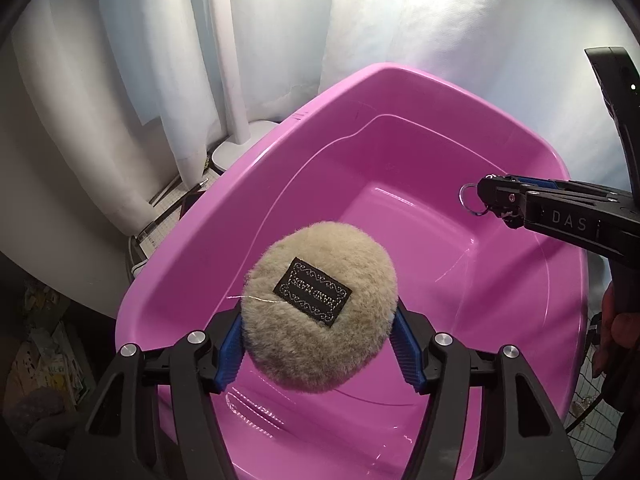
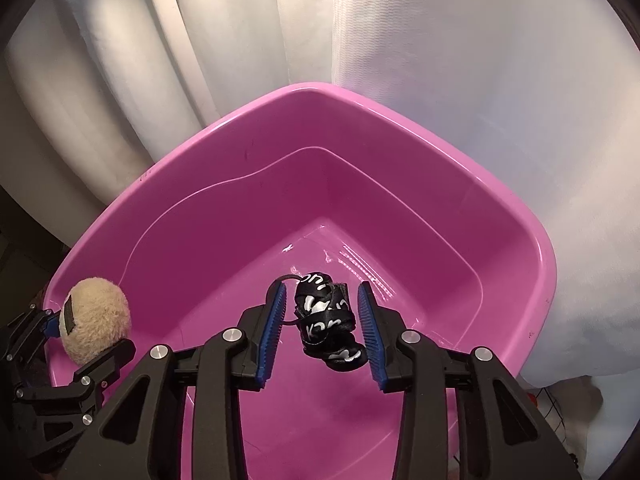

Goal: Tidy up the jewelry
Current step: 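Lift and carry the pom-pom and the clip over the pink tub with both tools, then open both tools to drop the pom-pom and the clip into the tub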

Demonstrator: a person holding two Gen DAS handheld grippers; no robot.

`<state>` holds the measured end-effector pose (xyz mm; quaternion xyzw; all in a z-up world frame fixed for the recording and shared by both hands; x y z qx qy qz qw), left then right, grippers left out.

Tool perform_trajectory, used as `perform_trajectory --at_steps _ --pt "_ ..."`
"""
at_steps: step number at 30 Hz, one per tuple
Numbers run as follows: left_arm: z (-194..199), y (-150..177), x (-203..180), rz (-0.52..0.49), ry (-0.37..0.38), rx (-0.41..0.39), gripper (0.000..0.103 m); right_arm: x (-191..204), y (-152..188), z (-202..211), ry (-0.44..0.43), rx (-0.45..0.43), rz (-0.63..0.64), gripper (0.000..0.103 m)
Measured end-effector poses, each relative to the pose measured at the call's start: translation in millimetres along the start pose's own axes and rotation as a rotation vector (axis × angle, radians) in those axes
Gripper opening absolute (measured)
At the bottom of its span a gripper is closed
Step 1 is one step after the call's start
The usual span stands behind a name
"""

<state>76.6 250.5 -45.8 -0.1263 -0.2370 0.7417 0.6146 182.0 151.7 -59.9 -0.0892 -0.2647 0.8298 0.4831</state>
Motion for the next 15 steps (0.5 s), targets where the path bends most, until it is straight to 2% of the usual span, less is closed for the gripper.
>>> perform_trajectory --at_steps 1,4,15 --pt "-0.3 0.1 -0.2 0.001 0.002 0.003 0.068 -0.2 -0.7 0.8 0.006 -0.008 -0.002 0.065" --pt "0.2 0.2 -0.1 0.007 0.004 0.006 0.076 0.0 -1.5 3.1 0.023 -0.017 -0.004 0.066" --pt "2.1 1.4 0.1 0.001 -0.002 -0.001 0.076 -3.9 1.8 -3.0 0.029 -0.026 -0.006 0.066"
Point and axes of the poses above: each gripper's, at about its wrist camera, not at the fingertips, and z roughly against the way its jaws point, x to its left, y to its underside, the point moved 3 cm from there along -z, roughly the way its jaws point, and after that the axes turned 14 degrees about -z, right-handed, at the moved point
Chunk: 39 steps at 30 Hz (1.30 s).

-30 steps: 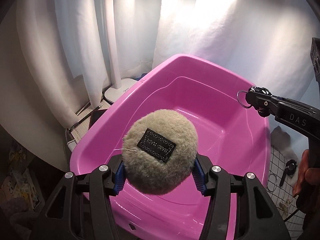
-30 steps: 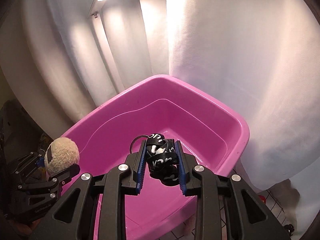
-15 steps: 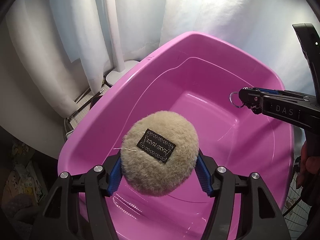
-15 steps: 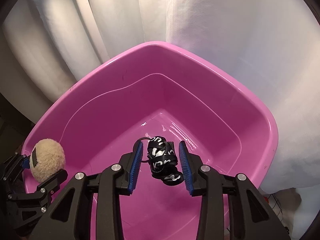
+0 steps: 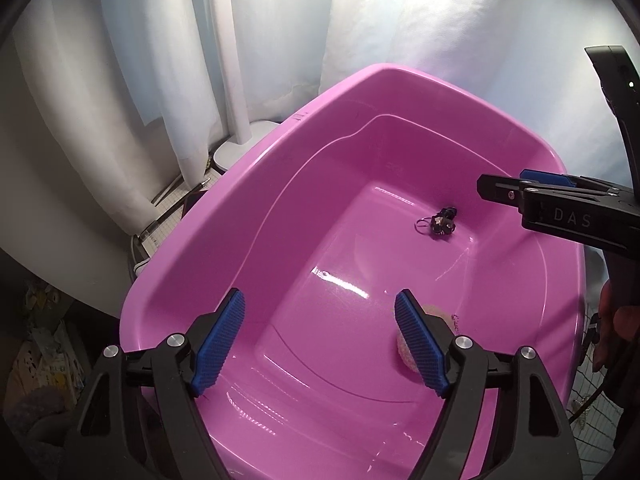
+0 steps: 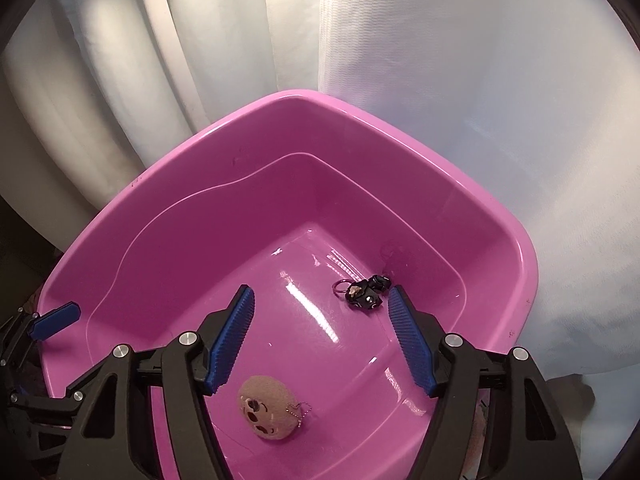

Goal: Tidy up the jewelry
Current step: 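Open both tools to drop the pom-pom and the clip into the tub, then move both open tools back from the tub to the table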

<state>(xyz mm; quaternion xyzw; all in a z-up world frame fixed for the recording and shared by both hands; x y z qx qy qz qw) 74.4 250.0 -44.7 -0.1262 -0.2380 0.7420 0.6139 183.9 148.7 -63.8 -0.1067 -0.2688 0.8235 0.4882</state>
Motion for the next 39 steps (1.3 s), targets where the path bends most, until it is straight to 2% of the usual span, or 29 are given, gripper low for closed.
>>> perform_trajectory --at_steps 19,39 --pt "18.1 10.2 1.4 0.013 -0.022 -0.021 0.076 4.3 12.2 22.9 0.003 -0.041 0.023 0.066" --pt "55.5 27.2 -7.7 -0.004 -0.032 -0.073 0.076 3.9 46.2 65.8 -0.013 -0.099 -0.001 0.067"
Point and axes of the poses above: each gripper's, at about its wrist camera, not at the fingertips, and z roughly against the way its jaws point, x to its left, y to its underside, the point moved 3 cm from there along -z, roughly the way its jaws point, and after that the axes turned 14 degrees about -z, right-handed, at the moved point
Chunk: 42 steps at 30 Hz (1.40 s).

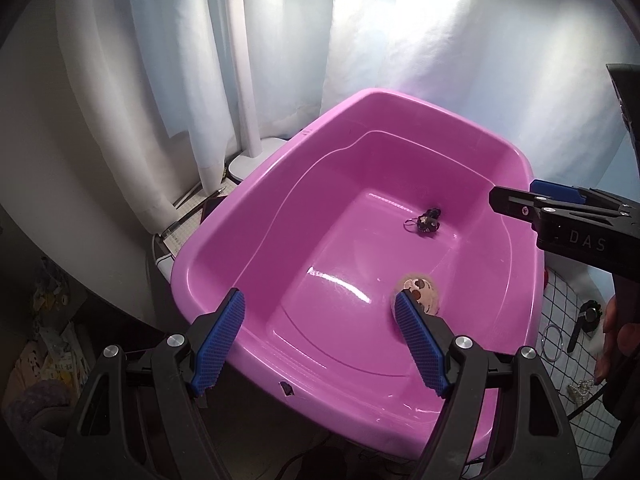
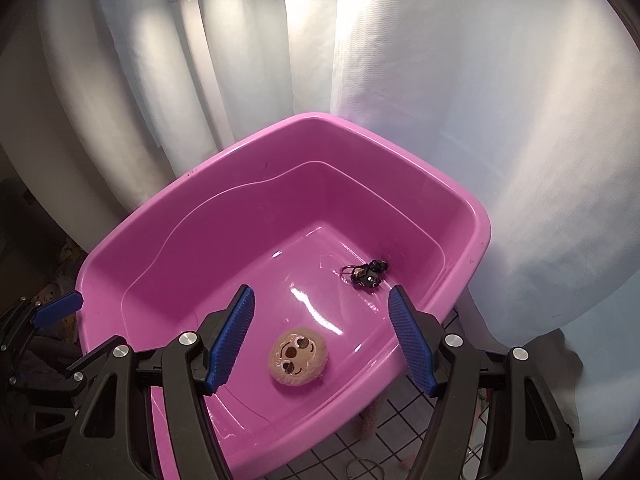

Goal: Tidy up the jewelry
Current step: 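Move both open tools back from the tub to the table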

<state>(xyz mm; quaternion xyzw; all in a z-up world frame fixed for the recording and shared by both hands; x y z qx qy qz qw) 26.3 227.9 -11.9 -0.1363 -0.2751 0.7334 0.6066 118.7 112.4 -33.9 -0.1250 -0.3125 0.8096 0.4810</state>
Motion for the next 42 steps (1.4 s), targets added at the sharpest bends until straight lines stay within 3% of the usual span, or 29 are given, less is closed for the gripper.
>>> perform_trajectory --at_steps 10,20,27,36,42 --pt "16.9 2.4 -14.8 -0.05 0.019 -0.034 0.076 -16.5 23.0 30.8 0.019 -0.052 -0.057 0.067" --pt "36.3 -3.2 -50.9 -0.144 0.109 -0.1 0.076 -54.2 58.6 73.2 0.071 -0.132 -0.175 0.067" --pt "47.7 -7.6 -88.3 -0.244 0.19 -0.159 0.077 -103.7 116.6 103.5 0.125 -0.166 -0.351 0.067" --pt "51.0 6.5 -150.5 -0.373 0.345 -0.176 0.08 -185.5 208.6 162.4 0.315 -0.208 -0.587 0.067" --pt "54.5 22.1 -182.7 -0.407 0.373 -0.165 0.08 -231.3 266.8 199.0 0.409 -0.206 -0.692 0.067"
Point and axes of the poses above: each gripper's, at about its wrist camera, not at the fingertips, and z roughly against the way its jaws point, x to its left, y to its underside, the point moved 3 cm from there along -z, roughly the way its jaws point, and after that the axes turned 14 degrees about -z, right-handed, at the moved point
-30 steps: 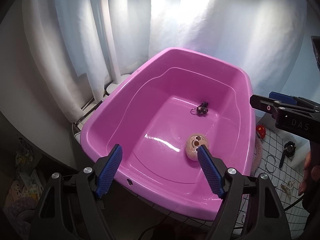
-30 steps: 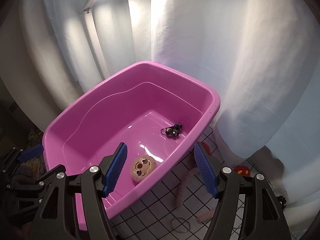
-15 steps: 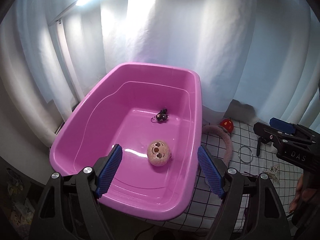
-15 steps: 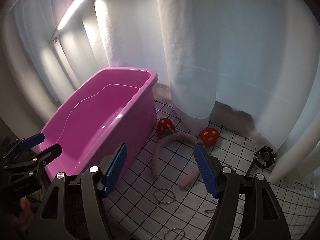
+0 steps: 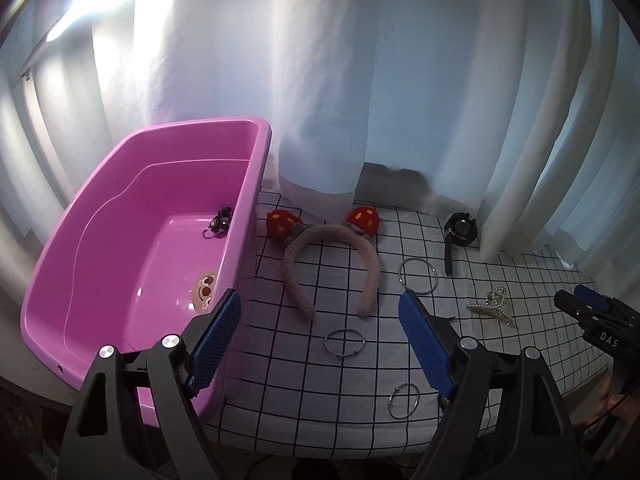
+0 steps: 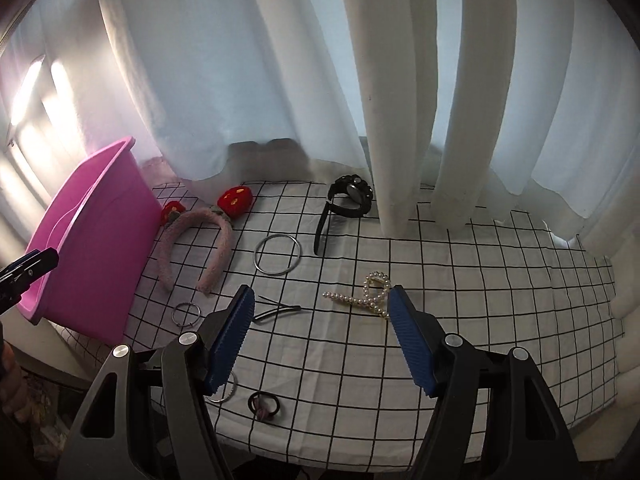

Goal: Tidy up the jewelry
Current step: 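Move both open tools back from the tub to the table, then move left tool to the silver bangle while right tool approaches the pearl claw clip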

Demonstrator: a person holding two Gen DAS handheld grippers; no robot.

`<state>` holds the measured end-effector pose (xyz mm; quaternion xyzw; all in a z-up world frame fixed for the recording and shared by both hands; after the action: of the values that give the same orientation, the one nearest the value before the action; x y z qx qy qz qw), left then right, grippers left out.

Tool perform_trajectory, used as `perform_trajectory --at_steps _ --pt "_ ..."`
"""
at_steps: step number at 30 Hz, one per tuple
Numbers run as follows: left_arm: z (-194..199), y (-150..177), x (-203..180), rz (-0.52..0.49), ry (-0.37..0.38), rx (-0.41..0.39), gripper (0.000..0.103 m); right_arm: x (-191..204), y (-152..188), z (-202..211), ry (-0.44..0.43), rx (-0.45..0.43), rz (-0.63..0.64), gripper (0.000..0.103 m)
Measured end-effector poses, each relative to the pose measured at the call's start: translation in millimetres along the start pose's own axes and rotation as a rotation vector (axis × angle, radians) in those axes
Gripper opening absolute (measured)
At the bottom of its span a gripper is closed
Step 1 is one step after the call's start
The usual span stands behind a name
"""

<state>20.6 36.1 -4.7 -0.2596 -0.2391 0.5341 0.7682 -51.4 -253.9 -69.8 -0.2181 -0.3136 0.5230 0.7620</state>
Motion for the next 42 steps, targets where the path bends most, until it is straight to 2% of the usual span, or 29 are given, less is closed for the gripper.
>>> perform_trajectory --at_steps 5,8,15,23,33,42 --pt "-4.8 6.7 -29.9 0.009 -0.029 0.023 0.08 -49.6 2.3 6.0 0.027 0.003 0.003 0.067" --pt "-7.4 14.3 -46.3 0.044 -0.078 0.047 0.08 -71.7 1.6 1.7 0.019 0.026 0.032 0.067" --pt "-17.4 47.1 -81.7 0.157 -0.165 0.131 0.08 -100.9 4.2 -19.7 -0.067 0.095 0.15 0.067" --pt "-26.3 96.7 -113.9 0.284 -0.211 0.204 0.08 -114.3 8.3 -49.6 -0.178 0.168 0.248 0.067" --pt "-64.6 126.7 -132.1 0.28 -0.223 0.259 0.08 -109.2 14.5 -81.8 -0.211 0.203 0.274 0.067" --pt "-107.3 143.7 -135.7 0.282 -0.219 0.24 0.08 -102.0 15.5 -112.3 -0.221 0.177 0.277 0.067"
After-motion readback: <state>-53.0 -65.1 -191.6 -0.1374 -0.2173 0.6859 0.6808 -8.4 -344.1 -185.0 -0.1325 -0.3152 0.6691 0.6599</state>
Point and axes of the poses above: each gripper's, at about its wrist camera, not at the fingertips, and z roughly against the way its jaws point, x to its left, y to its underside, the point moved 3 cm from there along -z, roughly the way its jaws point, and after that the axes turned 14 degrees about -z, right-handed, at the moved point
